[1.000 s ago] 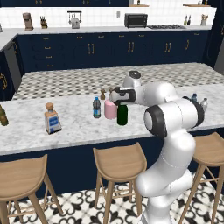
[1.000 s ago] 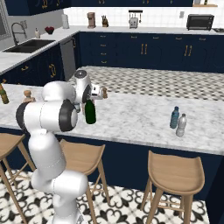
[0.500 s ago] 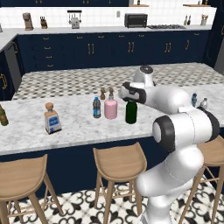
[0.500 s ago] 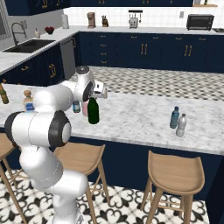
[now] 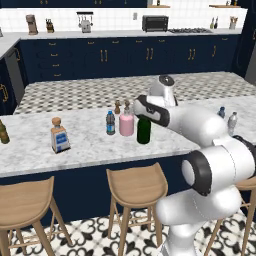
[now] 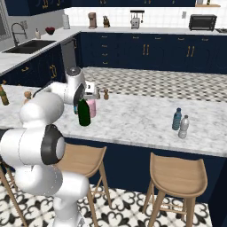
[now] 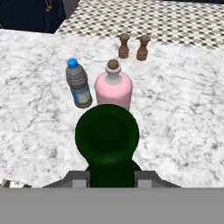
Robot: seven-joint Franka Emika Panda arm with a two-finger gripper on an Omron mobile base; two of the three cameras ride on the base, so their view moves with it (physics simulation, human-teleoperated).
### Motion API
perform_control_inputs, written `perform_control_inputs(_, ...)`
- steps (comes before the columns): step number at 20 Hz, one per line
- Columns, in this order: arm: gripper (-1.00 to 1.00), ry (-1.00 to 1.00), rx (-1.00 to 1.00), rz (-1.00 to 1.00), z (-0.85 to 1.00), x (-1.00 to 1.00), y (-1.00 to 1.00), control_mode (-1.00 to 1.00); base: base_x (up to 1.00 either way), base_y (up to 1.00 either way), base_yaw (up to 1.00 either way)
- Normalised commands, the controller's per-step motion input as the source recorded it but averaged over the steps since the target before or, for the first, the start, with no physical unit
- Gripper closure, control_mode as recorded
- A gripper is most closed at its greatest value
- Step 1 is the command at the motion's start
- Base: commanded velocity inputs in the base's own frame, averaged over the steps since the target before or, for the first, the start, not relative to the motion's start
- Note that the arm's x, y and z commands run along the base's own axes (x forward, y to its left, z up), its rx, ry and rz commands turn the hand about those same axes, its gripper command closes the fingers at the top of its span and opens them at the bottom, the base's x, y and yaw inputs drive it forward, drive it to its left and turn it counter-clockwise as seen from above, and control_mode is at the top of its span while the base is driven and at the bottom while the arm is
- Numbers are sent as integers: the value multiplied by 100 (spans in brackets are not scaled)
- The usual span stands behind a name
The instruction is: Move the plastic bottles in the middle to the plastics group, and the glass bottles in the middle to the glass group.
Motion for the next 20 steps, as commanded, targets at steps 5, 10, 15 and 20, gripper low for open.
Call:
perform_control_inputs(5,100,0,0,23,0,0,100,-100,0,0,0)
perform_control_inputs(10,100,1,0,28,5,14,100,-100,0,0,0)
perform_control_inputs(15,100,5,-1,27,5,18,93,-100,0,0,0)
perform_control_inputs(20,100,5,-5,9,1,19,47,-100,0,0,0)
